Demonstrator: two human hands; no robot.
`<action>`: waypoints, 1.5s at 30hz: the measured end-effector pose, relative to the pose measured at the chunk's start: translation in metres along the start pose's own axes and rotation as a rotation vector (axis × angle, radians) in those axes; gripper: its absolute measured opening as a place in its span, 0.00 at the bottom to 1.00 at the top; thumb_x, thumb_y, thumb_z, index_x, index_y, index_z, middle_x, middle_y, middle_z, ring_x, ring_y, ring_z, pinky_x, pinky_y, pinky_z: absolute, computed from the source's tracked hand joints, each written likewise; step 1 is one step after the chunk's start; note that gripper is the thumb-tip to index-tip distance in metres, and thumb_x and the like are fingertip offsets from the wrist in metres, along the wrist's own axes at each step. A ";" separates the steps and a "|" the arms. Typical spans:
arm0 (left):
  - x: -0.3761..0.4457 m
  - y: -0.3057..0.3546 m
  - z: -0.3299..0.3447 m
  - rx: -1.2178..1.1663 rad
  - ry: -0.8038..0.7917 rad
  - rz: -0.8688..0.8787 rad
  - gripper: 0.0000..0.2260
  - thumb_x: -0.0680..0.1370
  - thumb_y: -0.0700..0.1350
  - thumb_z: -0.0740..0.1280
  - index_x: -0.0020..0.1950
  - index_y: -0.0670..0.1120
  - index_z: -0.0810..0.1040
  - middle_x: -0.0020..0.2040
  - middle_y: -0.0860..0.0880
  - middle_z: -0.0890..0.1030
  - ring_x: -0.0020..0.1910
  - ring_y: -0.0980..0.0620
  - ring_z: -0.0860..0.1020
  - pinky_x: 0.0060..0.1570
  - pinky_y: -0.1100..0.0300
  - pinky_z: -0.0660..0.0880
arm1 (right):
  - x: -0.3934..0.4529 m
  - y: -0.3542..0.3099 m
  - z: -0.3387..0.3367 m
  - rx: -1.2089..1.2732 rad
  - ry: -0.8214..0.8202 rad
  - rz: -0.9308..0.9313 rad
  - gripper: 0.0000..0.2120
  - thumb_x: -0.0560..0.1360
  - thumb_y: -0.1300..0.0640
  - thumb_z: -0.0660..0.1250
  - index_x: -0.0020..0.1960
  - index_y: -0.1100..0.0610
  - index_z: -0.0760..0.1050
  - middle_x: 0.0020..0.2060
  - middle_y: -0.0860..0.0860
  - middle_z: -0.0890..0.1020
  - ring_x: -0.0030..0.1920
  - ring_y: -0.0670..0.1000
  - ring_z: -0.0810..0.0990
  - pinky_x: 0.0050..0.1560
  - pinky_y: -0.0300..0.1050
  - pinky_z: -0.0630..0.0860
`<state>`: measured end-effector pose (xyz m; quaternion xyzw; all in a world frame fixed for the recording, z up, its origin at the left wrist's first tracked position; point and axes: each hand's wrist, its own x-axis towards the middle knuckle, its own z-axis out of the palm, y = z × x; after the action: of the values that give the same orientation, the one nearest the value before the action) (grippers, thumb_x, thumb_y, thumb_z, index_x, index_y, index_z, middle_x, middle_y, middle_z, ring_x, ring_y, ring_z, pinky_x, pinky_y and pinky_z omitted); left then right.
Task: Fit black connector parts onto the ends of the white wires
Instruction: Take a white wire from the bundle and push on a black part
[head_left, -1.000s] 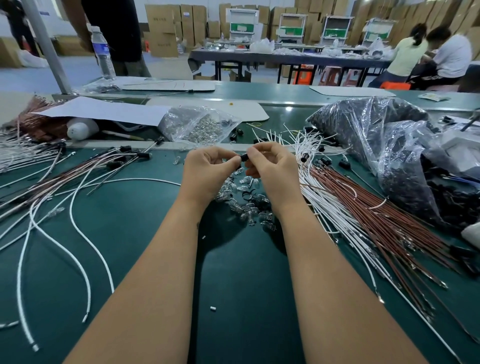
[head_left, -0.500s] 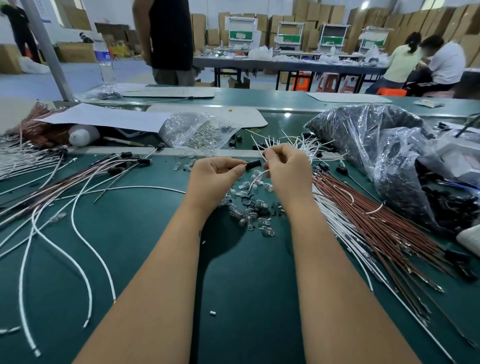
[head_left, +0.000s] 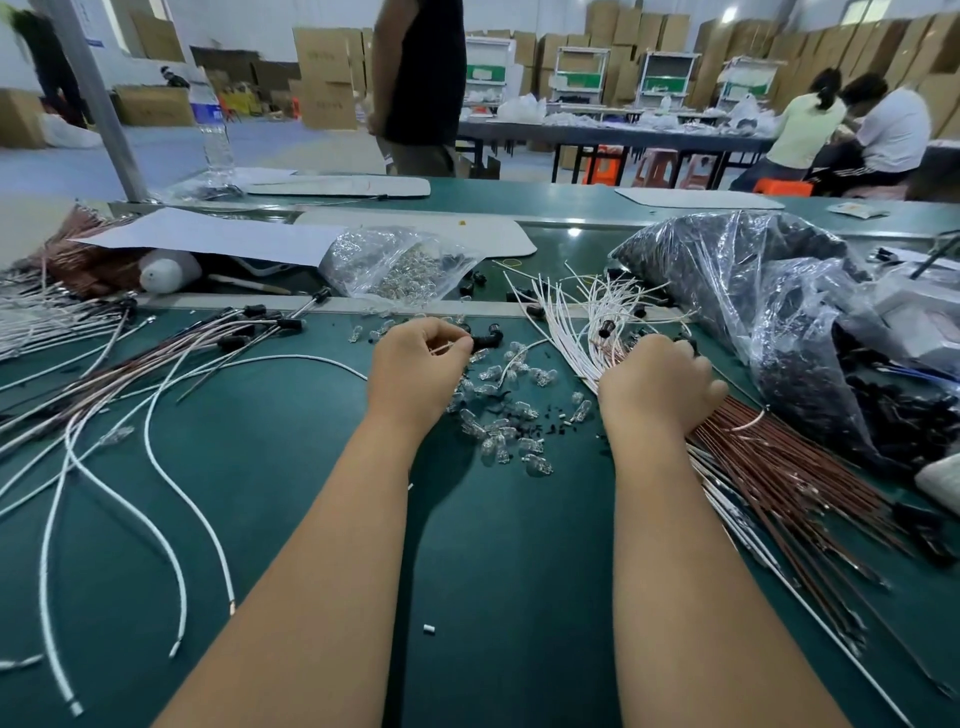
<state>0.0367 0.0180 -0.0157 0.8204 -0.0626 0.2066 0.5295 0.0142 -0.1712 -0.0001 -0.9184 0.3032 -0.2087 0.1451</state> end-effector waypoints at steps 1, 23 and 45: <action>0.000 -0.001 0.000 0.020 -0.005 0.003 0.03 0.75 0.43 0.70 0.42 0.49 0.82 0.33 0.52 0.80 0.32 0.54 0.75 0.38 0.57 0.73 | 0.000 -0.001 0.000 0.009 0.017 -0.004 0.09 0.74 0.60 0.63 0.53 0.58 0.76 0.57 0.57 0.78 0.60 0.59 0.73 0.60 0.53 0.65; -0.001 0.005 -0.006 -0.129 -0.035 0.008 0.05 0.76 0.40 0.69 0.44 0.50 0.82 0.37 0.50 0.80 0.31 0.56 0.73 0.39 0.58 0.70 | -0.014 -0.029 0.001 0.291 0.300 -0.430 0.08 0.81 0.61 0.58 0.48 0.56 0.75 0.32 0.49 0.74 0.37 0.53 0.75 0.30 0.40 0.61; -0.001 0.005 -0.009 -0.183 -0.019 -0.056 0.05 0.77 0.46 0.69 0.41 0.52 0.82 0.38 0.52 0.83 0.41 0.54 0.78 0.56 0.49 0.76 | -0.027 -0.040 0.012 0.648 -0.054 -0.692 0.06 0.76 0.60 0.68 0.50 0.53 0.82 0.44 0.49 0.81 0.43 0.49 0.77 0.40 0.42 0.72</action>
<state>0.0317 0.0232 -0.0085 0.7720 -0.0632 0.1776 0.6070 0.0198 -0.1217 -0.0024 -0.8780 -0.1050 -0.3047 0.3539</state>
